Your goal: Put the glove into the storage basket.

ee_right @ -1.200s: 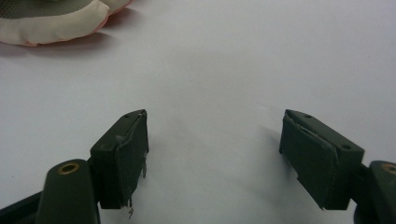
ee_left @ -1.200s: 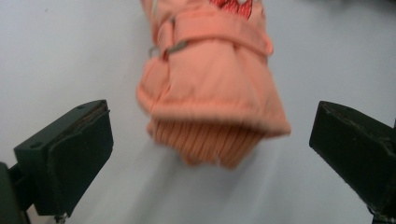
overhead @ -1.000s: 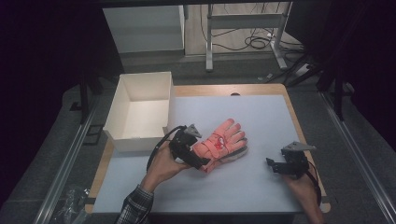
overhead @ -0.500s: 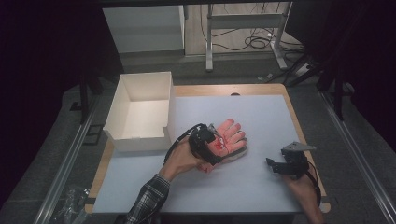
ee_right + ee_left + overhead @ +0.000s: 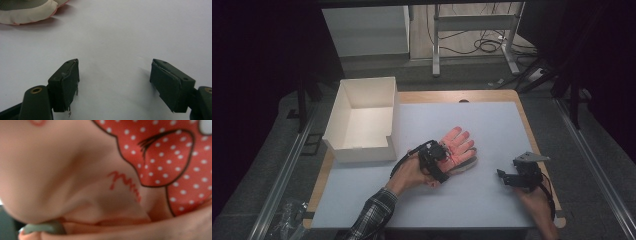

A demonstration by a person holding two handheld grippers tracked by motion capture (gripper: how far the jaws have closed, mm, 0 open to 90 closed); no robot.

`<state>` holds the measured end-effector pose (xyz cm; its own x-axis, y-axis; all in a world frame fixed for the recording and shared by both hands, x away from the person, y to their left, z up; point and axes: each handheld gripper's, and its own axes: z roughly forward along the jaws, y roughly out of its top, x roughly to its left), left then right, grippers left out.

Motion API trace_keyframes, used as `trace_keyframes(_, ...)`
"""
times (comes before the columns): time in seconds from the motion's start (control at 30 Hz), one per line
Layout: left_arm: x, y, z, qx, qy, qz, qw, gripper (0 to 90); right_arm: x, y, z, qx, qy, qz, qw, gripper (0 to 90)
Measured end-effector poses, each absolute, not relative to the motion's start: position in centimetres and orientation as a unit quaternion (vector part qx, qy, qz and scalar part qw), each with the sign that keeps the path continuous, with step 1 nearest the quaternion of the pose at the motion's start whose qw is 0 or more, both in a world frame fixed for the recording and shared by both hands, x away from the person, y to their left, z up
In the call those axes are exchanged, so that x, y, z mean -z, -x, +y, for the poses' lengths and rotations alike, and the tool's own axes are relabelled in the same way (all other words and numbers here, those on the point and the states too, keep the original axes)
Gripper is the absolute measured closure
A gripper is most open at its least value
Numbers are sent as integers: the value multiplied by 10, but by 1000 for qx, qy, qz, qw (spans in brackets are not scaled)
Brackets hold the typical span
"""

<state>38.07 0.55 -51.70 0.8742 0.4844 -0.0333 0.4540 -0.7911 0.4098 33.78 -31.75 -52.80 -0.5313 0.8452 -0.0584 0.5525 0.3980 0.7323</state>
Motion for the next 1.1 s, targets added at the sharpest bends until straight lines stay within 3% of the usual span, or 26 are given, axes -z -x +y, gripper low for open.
trace_keyframes(0.07, 516, -380, 5, -37, -946, 245, 207, 90, 528, -338, -318, -337, -433, 807, 217, 235)
trace_keyframes(0.27, 509, -377, 7, -27, -946, 246, 210, 322, 528, -338, -318, -337, -433, 808, 217, 235)
trace_keyframes(0.37, 506, -376, 8, -23, -945, 249, 213, 371, 528, -338, -318, -337, -433, 807, 217, 235)
trace_keyframes(1.1, 479, -386, 15, -24, -934, 274, 228, 406, 528, -338, -318, -337, -432, 807, 218, 233)
